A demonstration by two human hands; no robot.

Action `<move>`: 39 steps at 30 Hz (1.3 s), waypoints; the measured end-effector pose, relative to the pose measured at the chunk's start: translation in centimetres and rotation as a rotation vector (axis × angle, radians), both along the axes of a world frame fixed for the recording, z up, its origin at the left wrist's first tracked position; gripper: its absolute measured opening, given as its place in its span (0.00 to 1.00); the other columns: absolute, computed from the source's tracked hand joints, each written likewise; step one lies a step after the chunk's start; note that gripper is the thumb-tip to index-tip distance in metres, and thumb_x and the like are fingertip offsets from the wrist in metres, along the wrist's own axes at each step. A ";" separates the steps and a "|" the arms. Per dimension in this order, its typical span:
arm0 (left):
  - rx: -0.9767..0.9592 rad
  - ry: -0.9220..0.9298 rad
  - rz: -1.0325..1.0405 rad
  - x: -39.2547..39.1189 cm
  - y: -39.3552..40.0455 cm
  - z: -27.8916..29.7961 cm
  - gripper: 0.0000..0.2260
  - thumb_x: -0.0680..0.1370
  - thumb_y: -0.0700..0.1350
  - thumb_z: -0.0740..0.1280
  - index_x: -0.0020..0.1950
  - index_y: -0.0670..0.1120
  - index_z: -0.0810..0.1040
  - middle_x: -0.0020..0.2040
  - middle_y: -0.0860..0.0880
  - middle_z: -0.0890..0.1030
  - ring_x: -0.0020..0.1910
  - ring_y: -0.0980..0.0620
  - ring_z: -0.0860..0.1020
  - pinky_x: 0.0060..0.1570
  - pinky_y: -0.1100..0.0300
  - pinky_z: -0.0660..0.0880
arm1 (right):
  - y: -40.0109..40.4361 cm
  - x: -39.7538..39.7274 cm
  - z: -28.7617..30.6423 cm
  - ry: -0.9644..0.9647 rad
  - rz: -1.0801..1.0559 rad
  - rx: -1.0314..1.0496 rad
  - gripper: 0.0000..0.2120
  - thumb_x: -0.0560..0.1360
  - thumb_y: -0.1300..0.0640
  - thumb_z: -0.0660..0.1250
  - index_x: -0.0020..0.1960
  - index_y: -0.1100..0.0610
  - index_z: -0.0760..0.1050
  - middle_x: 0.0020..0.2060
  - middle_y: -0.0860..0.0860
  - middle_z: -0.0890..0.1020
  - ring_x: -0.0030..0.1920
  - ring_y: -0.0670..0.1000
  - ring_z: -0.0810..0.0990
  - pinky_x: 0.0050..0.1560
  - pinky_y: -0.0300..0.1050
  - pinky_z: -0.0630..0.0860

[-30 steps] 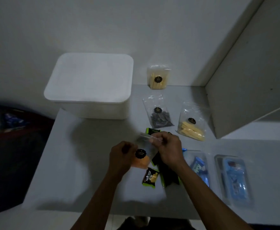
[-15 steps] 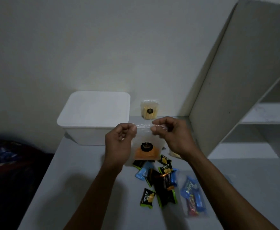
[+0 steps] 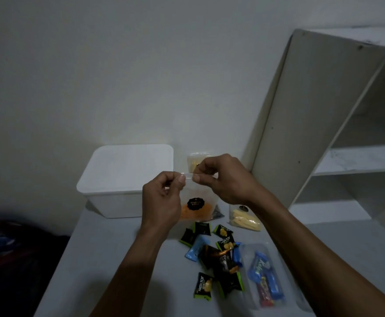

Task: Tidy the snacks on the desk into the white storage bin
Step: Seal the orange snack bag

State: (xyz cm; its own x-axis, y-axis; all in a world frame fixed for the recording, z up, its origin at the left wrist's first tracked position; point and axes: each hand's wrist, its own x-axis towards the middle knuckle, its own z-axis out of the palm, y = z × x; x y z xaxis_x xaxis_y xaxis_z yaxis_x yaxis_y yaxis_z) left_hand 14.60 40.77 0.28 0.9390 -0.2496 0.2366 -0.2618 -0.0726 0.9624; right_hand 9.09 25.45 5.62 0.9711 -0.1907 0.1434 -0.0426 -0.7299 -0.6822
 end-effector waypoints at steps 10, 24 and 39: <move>-0.006 -0.011 -0.006 0.3 0.8 0.3 0.06 0.79 0.41 0.68 0.42 0.47 0.80 0.37 0.53 0.81 0.39 0.62 0.78 0.41 0.72 0.74 | 0.8 0.3 -0.2 -0.003 0.009 -0.061 0.08 0.78 0.51 0.68 0.48 0.54 0.81 0.47 0.46 0.84 0.49 0.44 0.79 0.47 0.41 0.74; -0.014 0.047 -0.031 1.1 0.3 0.5 0.06 0.77 0.42 0.70 0.41 0.49 0.82 0.38 0.52 0.84 0.40 0.59 0.81 0.42 0.70 0.76 | -0.4 0.0 -0.4 -0.010 0.005 -0.046 0.05 0.78 0.50 0.68 0.45 0.49 0.79 0.43 0.42 0.81 0.44 0.41 0.77 0.40 0.32 0.69; -0.054 0.064 -0.028 1.7 0.2 0.7 0.04 0.76 0.40 0.71 0.42 0.44 0.82 0.37 0.51 0.83 0.37 0.62 0.79 0.41 0.72 0.74 | -1.8 -0.9 -0.6 -0.014 -0.083 0.161 0.06 0.75 0.50 0.71 0.45 0.52 0.82 0.42 0.45 0.84 0.45 0.45 0.82 0.49 0.46 0.77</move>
State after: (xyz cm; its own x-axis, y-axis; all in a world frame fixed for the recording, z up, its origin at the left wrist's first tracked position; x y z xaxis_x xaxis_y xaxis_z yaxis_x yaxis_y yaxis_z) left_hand 16.31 40.96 0.99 0.9455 -0.2642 0.1904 -0.2010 -0.0135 0.9795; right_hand 8.20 23.69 5.07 0.9492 -0.2918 0.1176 -0.0881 -0.6055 -0.7910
